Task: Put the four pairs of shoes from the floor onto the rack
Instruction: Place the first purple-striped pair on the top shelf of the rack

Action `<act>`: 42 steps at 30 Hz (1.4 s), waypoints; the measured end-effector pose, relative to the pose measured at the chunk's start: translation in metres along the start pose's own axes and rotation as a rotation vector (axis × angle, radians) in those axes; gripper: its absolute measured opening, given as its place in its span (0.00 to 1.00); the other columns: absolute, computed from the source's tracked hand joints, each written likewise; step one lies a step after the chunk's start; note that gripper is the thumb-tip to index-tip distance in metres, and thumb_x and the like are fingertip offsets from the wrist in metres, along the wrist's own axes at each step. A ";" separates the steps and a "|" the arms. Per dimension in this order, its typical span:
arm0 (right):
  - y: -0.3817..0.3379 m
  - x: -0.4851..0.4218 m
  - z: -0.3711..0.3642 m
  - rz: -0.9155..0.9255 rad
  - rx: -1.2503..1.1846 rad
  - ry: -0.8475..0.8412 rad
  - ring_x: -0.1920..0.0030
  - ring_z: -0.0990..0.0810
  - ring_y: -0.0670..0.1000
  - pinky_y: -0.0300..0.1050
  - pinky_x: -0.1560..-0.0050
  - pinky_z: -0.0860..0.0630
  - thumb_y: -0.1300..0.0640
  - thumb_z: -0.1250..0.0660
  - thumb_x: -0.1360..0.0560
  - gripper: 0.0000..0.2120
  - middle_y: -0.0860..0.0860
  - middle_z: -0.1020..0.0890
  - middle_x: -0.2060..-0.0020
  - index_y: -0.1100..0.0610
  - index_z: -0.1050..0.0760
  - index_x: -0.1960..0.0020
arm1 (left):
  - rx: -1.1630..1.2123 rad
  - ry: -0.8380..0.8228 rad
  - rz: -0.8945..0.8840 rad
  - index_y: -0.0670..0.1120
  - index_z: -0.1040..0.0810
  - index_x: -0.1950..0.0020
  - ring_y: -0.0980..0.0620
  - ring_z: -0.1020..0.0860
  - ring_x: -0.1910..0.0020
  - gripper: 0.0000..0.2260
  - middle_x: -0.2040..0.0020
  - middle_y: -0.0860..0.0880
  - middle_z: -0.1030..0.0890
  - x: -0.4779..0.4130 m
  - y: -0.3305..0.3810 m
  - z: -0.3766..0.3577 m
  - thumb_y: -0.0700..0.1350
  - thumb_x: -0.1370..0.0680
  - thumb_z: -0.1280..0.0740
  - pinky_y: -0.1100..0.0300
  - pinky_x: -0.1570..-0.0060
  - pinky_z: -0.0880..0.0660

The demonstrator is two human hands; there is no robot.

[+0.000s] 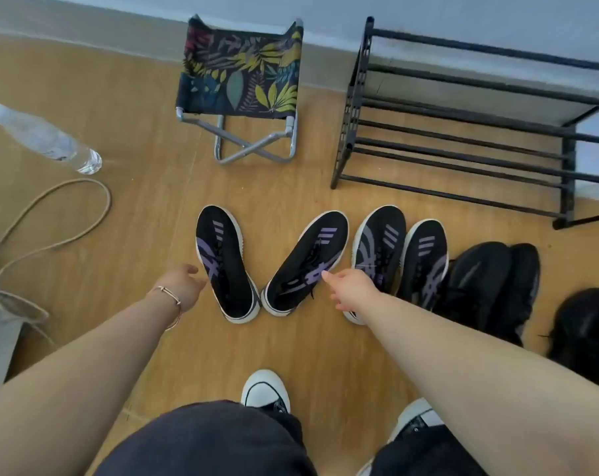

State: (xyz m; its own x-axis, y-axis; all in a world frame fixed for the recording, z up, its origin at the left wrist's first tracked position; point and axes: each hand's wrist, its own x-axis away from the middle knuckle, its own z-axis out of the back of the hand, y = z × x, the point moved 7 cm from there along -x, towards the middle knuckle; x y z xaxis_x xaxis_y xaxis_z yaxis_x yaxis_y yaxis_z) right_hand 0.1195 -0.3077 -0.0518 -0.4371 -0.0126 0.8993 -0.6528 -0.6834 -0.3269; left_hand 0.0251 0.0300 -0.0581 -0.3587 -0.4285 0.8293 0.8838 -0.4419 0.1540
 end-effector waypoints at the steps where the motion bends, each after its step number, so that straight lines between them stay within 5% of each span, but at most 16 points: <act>1: 0.006 -0.009 -0.006 -0.025 -0.073 0.003 0.42 0.18 0.60 0.57 0.38 0.20 0.45 0.36 0.19 0.24 0.61 0.19 0.41 0.62 0.26 0.32 | 0.070 -0.019 -0.001 0.42 0.33 0.27 0.40 0.21 0.39 0.20 0.39 0.40 0.20 -0.008 -0.004 -0.010 0.44 0.18 0.37 0.47 0.41 0.22; 4: 0.017 -0.035 -0.022 -0.064 -0.226 -0.007 0.41 0.19 0.58 0.56 0.38 0.20 0.49 0.34 0.19 0.24 0.56 0.21 0.44 0.61 0.29 0.28 | 0.242 -0.015 0.003 0.42 0.30 0.28 0.43 0.18 0.45 0.22 0.45 0.43 0.19 -0.027 -0.010 -0.030 0.47 0.20 0.33 0.50 0.48 0.20; 7: 0.024 -0.057 -0.038 -0.068 -0.300 -0.004 0.41 0.19 0.60 0.57 0.38 0.20 0.52 0.33 0.19 0.23 0.57 0.20 0.41 0.60 0.29 0.28 | 0.320 0.068 0.000 0.42 0.28 0.32 0.42 0.17 0.50 0.20 0.45 0.42 0.18 -0.048 -0.018 -0.035 0.47 0.22 0.30 0.44 0.45 0.19; 13: 0.035 -0.080 -0.055 -0.157 -0.437 0.034 0.39 0.20 0.61 0.58 0.38 0.20 0.54 0.29 0.22 0.21 0.59 0.19 0.38 0.60 0.25 0.32 | 0.727 -0.003 0.155 0.38 0.36 0.27 0.44 0.17 0.54 0.29 0.44 0.39 0.19 -0.070 -0.034 -0.047 0.36 0.24 0.27 0.47 0.48 0.20; 23: 0.034 -0.082 -0.054 -0.100 -0.527 0.066 0.38 0.21 0.60 0.59 0.36 0.22 0.61 0.30 0.21 0.20 0.59 0.20 0.38 0.60 0.27 0.30 | 0.633 -0.076 0.032 0.42 0.30 0.29 0.44 0.18 0.47 0.27 0.41 0.39 0.19 -0.071 -0.017 -0.050 0.33 0.26 0.28 0.51 0.54 0.19; 29: 0.009 -0.073 -0.026 0.018 -0.261 -0.109 0.43 0.18 0.57 0.53 0.45 0.17 0.63 0.27 0.24 0.19 0.57 0.20 0.42 0.59 0.27 0.35 | 0.570 -0.220 -0.083 0.43 0.29 0.31 0.43 0.18 0.49 0.26 0.45 0.35 0.20 -0.043 0.007 -0.066 0.29 0.27 0.29 0.51 0.55 0.18; 35: -0.037 -0.056 0.019 0.070 -0.057 -0.235 0.40 0.19 0.59 0.56 0.41 0.18 0.65 0.28 0.24 0.23 0.58 0.21 0.38 0.62 0.30 0.32 | 0.597 -0.292 -0.142 0.39 0.27 0.33 0.42 0.16 0.50 0.23 0.42 0.33 0.20 -0.006 0.032 -0.060 0.29 0.27 0.29 0.55 0.59 0.16; 42: -0.037 -0.013 0.078 0.085 -0.082 -0.282 0.47 0.14 0.56 0.48 0.55 0.14 0.68 0.28 0.25 0.17 0.59 0.15 0.46 0.63 0.25 0.37 | 0.500 -0.341 -0.259 0.41 0.24 0.36 0.39 0.16 0.47 0.21 0.46 0.33 0.20 0.050 0.078 -0.041 0.31 0.27 0.27 0.49 0.52 0.16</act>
State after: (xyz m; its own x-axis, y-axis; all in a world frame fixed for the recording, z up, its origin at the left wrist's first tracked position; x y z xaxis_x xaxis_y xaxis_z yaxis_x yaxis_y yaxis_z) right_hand 0.1975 -0.3388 -0.0284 -0.3108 -0.2775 0.9091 -0.6739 -0.6101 -0.4166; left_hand 0.0642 -0.0581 -0.0261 -0.5364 -0.0474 0.8426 0.8439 -0.0424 0.5348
